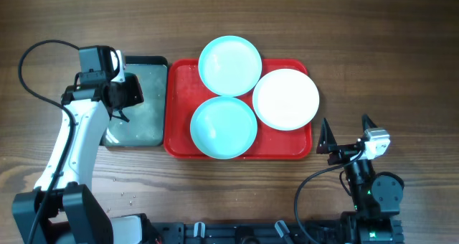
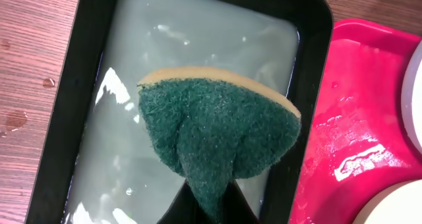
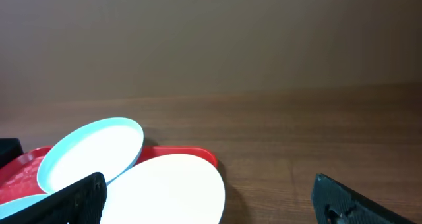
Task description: Clean dirty plates on tray and stack at the side
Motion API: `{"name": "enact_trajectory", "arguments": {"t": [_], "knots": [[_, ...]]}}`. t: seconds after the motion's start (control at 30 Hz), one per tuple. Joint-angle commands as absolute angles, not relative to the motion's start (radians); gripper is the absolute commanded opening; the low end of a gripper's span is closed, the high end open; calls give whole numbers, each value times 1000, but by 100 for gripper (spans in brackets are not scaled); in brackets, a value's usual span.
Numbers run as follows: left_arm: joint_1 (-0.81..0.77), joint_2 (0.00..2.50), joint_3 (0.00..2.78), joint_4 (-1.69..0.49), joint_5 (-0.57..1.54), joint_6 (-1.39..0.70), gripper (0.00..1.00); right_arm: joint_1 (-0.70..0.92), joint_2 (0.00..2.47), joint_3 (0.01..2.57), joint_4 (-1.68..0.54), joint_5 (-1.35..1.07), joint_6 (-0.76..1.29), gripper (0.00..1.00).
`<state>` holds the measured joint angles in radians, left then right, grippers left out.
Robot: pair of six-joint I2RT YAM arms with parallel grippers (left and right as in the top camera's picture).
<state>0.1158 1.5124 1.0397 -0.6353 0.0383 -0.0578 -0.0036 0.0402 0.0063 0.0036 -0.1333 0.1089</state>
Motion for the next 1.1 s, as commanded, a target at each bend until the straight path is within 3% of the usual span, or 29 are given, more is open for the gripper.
{"name": "enact_trajectory", "arguments": {"t": [0.0,0.43,0.6,1.07], "knots": [[116,1502,1040,-638,25,-67,4,-9,37,5,8,-127,119,100],[116,1502,1040,-631,69,-56,4,-9,37,5,8,-127,119,100],[116,1502,1040,-632,-98,-166,4,-9,37,5,8,-127,119,100],[116,1502,1040,-632,-80,-165,4,-9,37,5,8,-127,119,100]]}}
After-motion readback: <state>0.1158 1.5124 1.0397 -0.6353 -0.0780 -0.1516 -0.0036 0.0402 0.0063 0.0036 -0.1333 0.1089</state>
